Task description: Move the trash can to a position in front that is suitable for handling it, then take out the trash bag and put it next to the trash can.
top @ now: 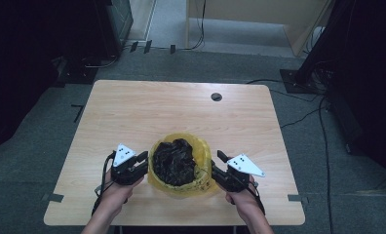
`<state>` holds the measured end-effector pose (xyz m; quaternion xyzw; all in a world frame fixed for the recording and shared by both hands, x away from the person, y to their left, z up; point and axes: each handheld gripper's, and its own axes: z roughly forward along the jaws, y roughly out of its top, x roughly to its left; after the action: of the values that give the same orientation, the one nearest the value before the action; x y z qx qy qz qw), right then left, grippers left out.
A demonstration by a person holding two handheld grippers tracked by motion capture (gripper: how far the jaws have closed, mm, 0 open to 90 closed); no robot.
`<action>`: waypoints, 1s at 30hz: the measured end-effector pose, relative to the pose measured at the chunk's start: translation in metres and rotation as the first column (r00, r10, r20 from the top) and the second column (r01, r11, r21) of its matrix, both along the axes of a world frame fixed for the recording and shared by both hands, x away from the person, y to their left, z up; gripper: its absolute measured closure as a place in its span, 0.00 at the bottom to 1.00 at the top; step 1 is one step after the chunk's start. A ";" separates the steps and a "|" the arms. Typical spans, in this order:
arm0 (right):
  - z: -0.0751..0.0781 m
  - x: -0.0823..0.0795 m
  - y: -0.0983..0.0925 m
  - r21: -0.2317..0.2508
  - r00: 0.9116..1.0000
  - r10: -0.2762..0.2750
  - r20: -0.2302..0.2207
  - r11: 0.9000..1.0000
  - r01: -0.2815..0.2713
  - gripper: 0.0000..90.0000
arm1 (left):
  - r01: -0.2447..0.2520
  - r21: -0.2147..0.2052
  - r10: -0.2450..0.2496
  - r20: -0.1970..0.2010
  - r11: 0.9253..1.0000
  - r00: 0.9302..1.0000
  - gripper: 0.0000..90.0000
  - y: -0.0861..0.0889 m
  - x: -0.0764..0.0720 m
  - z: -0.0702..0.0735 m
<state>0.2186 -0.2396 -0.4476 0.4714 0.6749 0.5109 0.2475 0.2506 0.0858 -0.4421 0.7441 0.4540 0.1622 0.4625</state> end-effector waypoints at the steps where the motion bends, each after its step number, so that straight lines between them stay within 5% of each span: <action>1: 0.001 -0.001 0.000 0.004 1.000 0.009 -0.006 1.000 -0.009 0.62 | 0.019 0.001 -0.019 -0.008 1.000 1.000 0.80 0.001 -0.002 0.001; 6: 0.004 -0.005 -0.007 0.014 0.997 0.069 -0.039 0.998 -0.068 0.64 | 0.122 0.033 -0.122 -0.016 0.992 0.992 0.81 0.004 -0.008 0.004; 7: 0.005 -0.006 -0.011 0.001 0.996 0.075 -0.037 0.997 -0.075 0.58 | 0.151 0.019 -0.151 -0.022 0.988 0.988 0.72 0.010 -0.008 0.004; 9: 0.006 -0.007 -0.013 -0.008 0.997 0.067 -0.027 0.998 -0.067 0.57 | 0.153 0.016 -0.152 -0.026 0.988 0.988 0.66 0.015 -0.007 0.005; 14: 0.021 -0.010 -0.033 0.048 0.999 -0.035 -0.014 0.998 0.036 0.56 | 0.124 0.121 -0.118 -0.051 0.985 0.992 0.51 0.034 -0.002 -0.003; 18: 0.038 -0.014 -0.038 0.095 0.997 -0.081 0.016 0.992 0.079 0.55 | 0.177 0.267 -0.149 -0.120 0.948 0.982 0.43 0.039 -0.001 -0.022; 23: 0.055 -0.025 -0.020 0.107 0.998 -0.034 0.046 0.994 0.028 0.49 | 0.251 0.313 -0.201 -0.182 0.916 0.962 0.37 0.034 -0.002 -0.036; 26: 0.063 -0.033 -0.007 0.109 0.998 0.015 0.064 0.994 -0.022 0.48 | 0.317 0.358 -0.260 -0.198 0.878 0.945 0.35 0.027 -0.007 -0.041; 30: 0.068 -0.037 0.004 0.112 0.998 0.027 0.058 0.993 -0.033 0.52 | 0.385 0.374 -0.326 -0.214 0.844 0.921 0.33 0.021 -0.012 -0.044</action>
<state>0.1814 -0.2359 -0.3798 0.4598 0.6446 0.5652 0.2314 0.2391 0.1072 -0.4863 0.9050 0.2956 0.1112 0.2851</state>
